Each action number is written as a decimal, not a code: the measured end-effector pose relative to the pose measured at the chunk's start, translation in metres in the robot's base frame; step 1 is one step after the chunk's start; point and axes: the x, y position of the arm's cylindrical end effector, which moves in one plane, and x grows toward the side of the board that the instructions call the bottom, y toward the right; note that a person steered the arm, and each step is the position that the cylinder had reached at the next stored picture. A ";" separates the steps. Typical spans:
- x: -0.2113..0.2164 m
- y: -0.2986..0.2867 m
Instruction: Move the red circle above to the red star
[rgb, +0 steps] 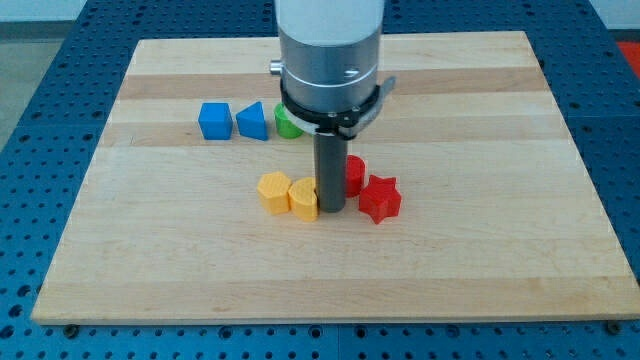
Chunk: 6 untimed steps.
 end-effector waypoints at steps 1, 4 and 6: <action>-0.023 0.000; -0.050 -0.009; -0.062 0.032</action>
